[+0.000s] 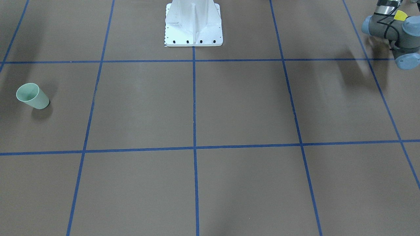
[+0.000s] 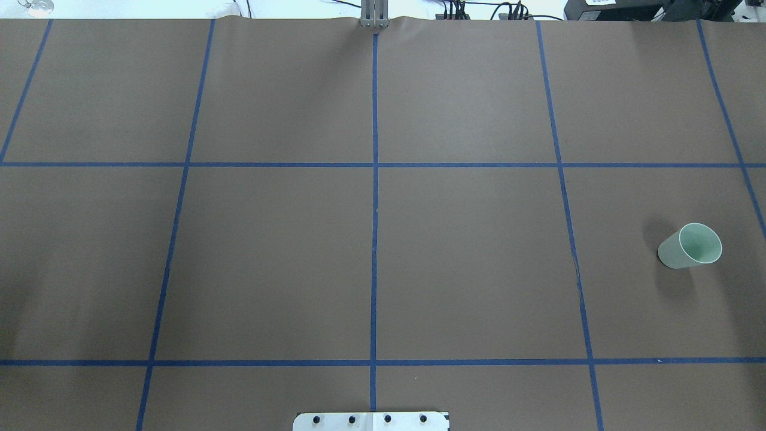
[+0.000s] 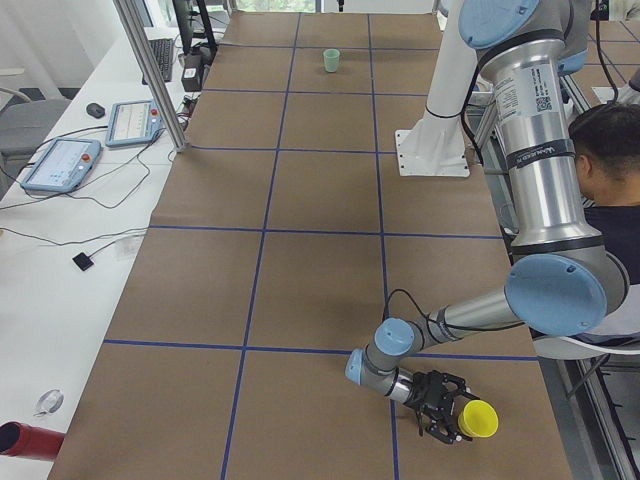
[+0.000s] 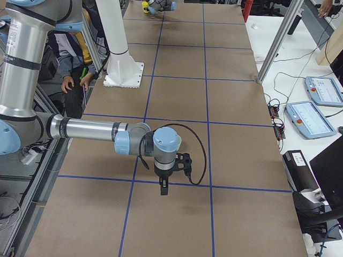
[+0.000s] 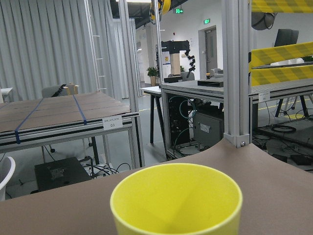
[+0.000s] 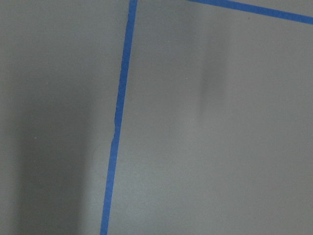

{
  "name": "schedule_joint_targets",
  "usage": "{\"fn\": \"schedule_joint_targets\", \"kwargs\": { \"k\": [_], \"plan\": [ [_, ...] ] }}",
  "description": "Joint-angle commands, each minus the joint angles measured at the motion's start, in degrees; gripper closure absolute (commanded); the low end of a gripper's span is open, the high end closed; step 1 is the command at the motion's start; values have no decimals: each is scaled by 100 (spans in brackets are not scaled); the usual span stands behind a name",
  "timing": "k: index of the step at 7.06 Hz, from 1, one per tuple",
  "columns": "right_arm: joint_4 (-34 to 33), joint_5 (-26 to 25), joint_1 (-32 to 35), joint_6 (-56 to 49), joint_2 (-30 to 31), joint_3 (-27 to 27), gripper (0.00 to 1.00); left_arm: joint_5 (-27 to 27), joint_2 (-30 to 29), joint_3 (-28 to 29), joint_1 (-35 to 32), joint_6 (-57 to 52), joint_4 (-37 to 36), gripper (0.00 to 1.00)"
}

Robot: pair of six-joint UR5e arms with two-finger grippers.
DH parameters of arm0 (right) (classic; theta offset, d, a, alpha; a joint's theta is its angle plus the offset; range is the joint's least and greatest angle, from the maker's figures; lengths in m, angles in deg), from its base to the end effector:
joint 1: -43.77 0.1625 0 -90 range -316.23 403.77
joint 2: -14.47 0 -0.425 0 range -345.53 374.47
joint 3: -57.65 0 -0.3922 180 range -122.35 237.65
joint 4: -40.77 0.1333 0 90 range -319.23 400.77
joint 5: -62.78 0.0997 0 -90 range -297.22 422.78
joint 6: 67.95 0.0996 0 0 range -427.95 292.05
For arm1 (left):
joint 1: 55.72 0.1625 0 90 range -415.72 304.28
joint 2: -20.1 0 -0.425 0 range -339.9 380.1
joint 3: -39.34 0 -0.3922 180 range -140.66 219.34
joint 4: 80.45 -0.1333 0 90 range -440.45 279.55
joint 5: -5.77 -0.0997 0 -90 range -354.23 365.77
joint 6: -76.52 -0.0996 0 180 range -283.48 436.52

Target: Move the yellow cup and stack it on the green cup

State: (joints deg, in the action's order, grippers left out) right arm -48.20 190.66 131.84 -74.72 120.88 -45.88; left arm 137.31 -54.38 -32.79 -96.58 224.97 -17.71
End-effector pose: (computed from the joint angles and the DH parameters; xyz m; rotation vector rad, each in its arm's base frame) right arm 0.0597 -0.3710 0.6717 -0.0032 -0.6623 -0.1356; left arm 0.1055 -0.1802 0.9113 -0.5865 -1.3071 -1.8615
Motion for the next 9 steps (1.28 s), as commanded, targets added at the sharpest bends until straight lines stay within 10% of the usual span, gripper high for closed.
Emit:
{"fn": "schedule_joint_targets", "kwargs": {
  "k": [1,4,7,9],
  "plan": [
    [2,0,0,0,-7,0,0,127,3,94,17,-27,1,0],
    [2,0,0,-9,-7,0,0,188,3,199,26,-36,62,0],
    [2,0,0,-9,-7,9,0,188,3,208,87,-36,62,47],
    [2,0,0,0,-7,0,0,188,-6,200,149,-71,62,57]
  ]
}}
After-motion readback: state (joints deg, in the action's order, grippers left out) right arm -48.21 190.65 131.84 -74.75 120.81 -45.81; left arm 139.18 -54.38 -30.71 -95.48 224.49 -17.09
